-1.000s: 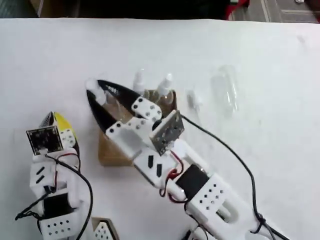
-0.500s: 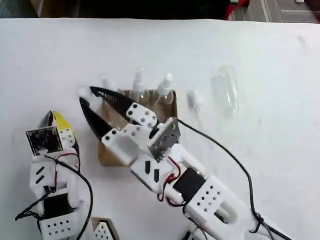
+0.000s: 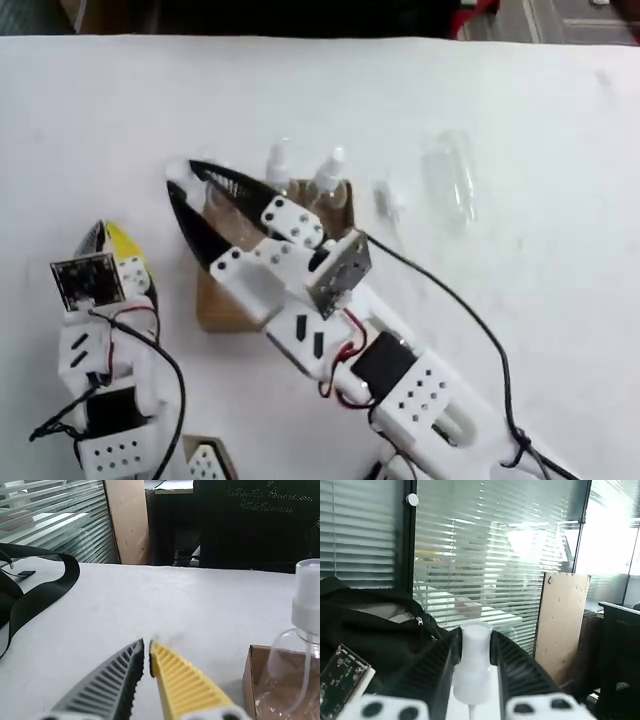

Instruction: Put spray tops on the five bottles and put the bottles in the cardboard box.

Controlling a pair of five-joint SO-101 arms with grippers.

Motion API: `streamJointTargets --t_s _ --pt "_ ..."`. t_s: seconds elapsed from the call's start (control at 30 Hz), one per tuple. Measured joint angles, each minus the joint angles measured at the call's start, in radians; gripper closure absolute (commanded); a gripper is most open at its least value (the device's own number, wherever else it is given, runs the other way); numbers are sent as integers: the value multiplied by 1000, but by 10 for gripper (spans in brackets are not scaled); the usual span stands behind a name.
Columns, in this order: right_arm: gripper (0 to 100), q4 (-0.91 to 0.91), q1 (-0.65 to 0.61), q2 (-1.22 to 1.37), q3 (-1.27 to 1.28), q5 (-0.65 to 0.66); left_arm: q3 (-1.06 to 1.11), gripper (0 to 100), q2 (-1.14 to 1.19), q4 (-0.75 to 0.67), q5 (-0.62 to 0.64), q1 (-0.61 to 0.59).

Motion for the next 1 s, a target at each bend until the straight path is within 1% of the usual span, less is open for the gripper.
streamJointTargets --t_s 0.17,0.43,0.63,1.0 --pt "982 -6 2 14 0 0 0 976 0 0 0 0" --pt "982 -69 28 146 0 0 0 976 0 0 0 0" --pt "982 -69 20 152 3 0 0 976 0 0 0 0" --pt "982 -71 37 152 110 0 0 976 0 0 0 0"
